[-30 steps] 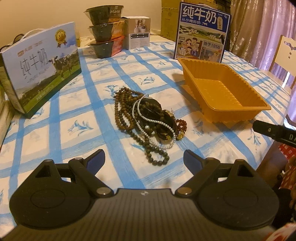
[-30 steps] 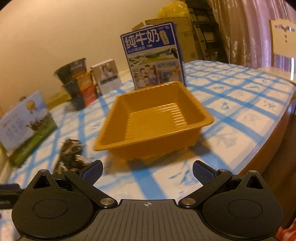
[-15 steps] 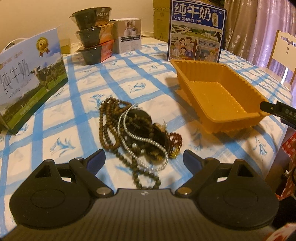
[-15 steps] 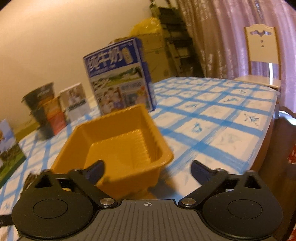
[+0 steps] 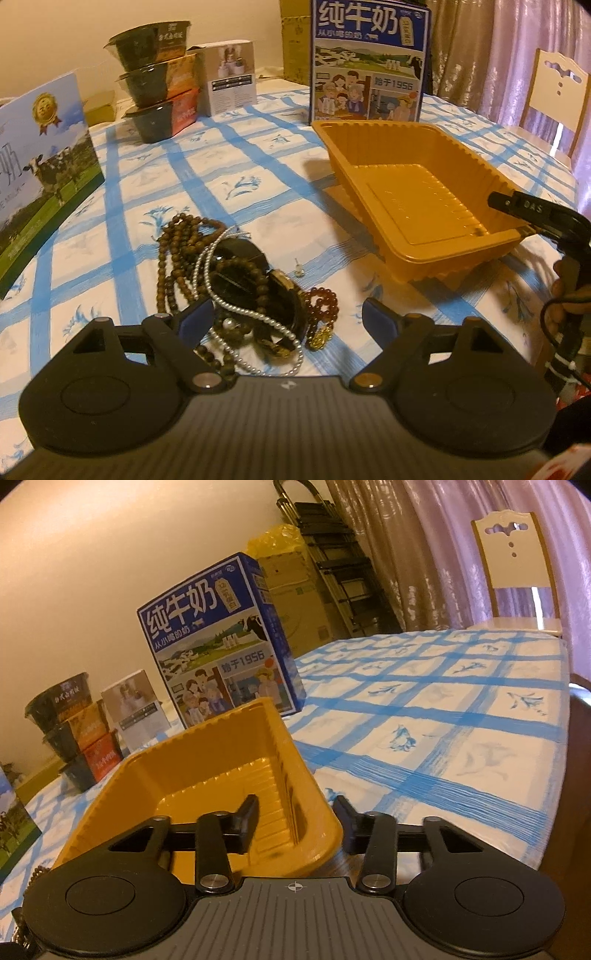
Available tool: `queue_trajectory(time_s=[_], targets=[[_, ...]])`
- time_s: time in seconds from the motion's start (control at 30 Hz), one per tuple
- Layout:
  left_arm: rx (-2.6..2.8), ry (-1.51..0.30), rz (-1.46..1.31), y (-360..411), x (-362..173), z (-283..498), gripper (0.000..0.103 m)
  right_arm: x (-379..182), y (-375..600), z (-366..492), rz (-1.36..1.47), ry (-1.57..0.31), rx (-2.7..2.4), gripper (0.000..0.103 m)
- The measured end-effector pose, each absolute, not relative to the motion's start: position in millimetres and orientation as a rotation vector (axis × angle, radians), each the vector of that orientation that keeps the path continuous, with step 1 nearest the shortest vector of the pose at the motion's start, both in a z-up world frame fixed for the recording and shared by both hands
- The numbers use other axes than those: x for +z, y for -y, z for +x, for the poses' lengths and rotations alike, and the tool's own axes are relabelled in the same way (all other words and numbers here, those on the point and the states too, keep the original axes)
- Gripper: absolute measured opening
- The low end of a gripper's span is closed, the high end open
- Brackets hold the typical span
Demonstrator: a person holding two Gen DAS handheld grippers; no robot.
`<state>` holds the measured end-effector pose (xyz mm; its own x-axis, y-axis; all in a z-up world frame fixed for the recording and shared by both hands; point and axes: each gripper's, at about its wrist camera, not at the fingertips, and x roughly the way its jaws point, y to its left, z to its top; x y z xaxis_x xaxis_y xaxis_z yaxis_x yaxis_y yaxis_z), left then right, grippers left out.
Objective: Organize jewelry
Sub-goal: 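Move the right tool to the orange tray and close it on the rim, then grasp a small brown bead piece from the pile with the left tool while the right tool holds the tray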
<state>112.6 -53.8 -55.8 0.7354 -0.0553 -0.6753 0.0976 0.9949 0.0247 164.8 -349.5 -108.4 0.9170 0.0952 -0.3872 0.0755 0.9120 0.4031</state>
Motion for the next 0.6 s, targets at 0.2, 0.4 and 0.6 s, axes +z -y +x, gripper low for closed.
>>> queue_trajectory(time_s=[0.2, 0.4, 0.6], targets=[[-0.096, -0.735, 0.073, 62, -58, 115, 0.086, -107, 349, 166, 0.397, -0.395, 0.043, 0.012], [-0.127, -0.726, 0.09, 71, -58, 113, 0.082, -97, 359, 160, 0.392, -0.383, 0.08, 0.005], [-0.197, -0.729, 0.103, 84, -61, 111, 0.069, -82, 366, 148, 0.362, -0.363, 0.1, 0.005]])
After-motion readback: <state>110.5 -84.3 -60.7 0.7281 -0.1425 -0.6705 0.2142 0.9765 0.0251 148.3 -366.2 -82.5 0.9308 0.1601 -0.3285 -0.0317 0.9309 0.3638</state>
